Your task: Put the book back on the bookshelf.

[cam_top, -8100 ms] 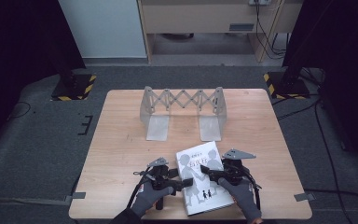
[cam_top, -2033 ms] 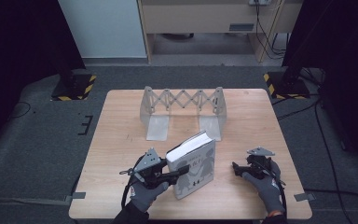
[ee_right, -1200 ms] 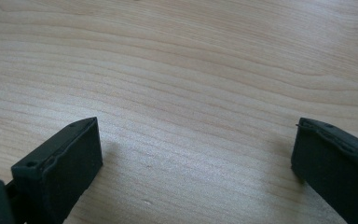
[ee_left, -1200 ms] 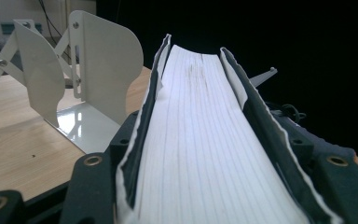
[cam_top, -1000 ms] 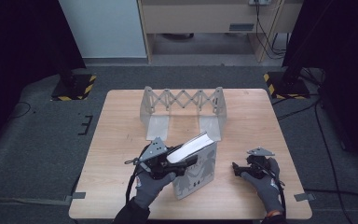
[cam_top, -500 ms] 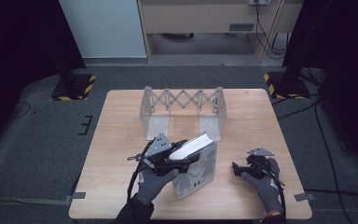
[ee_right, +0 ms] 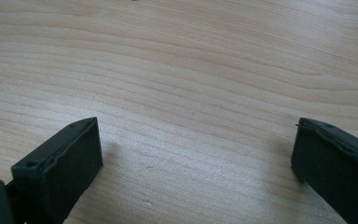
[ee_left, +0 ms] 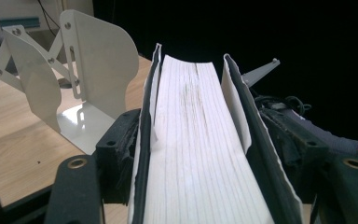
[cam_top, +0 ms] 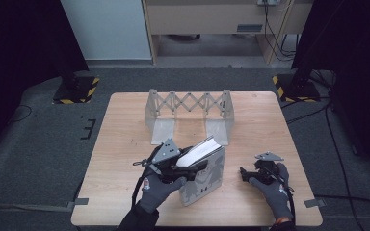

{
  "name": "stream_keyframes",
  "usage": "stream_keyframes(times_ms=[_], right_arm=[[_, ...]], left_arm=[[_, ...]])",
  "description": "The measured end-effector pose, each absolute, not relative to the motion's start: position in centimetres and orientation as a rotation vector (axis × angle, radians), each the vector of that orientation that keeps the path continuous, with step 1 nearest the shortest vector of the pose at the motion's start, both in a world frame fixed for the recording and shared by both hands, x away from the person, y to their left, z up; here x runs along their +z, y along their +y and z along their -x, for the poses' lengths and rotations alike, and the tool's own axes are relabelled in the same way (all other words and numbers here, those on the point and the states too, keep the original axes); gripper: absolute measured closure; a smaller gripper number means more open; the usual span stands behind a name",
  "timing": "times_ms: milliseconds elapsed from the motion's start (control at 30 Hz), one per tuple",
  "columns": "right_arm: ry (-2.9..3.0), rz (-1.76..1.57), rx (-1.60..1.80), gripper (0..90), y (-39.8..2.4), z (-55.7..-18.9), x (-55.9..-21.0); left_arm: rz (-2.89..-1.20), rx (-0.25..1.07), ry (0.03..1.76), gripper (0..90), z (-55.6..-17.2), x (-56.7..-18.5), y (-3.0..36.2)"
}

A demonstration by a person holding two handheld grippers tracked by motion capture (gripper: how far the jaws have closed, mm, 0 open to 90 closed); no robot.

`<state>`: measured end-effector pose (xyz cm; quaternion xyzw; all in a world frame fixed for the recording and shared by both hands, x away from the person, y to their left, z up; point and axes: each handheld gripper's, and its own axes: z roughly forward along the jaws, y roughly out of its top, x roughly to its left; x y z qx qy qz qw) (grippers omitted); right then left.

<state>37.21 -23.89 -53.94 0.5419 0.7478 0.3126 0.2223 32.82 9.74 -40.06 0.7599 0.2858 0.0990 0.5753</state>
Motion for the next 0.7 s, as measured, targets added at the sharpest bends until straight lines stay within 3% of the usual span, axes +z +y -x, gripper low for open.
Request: stream_keyframes(times_ms=[367,467,700], right_arm=[[2.068,-1.494,0.861,2.1,-23.9,-37.21,-53.94],[2.068,-1.492,0.861,2.1,-23.9,-37.22,-53.95],[2.068,-1.489,0.861,2.1,-23.9,-37.23,-53.95]], left_arm=[[-1.739,0.242,0.678,34.3,-32.97,-40.28,9.91],[-1.744,0.227,0.678,38.3,-32.88,-40.22,9.9],[-1.735,0.203,0.708,35.4,-32.99,-40.0,9.84]])
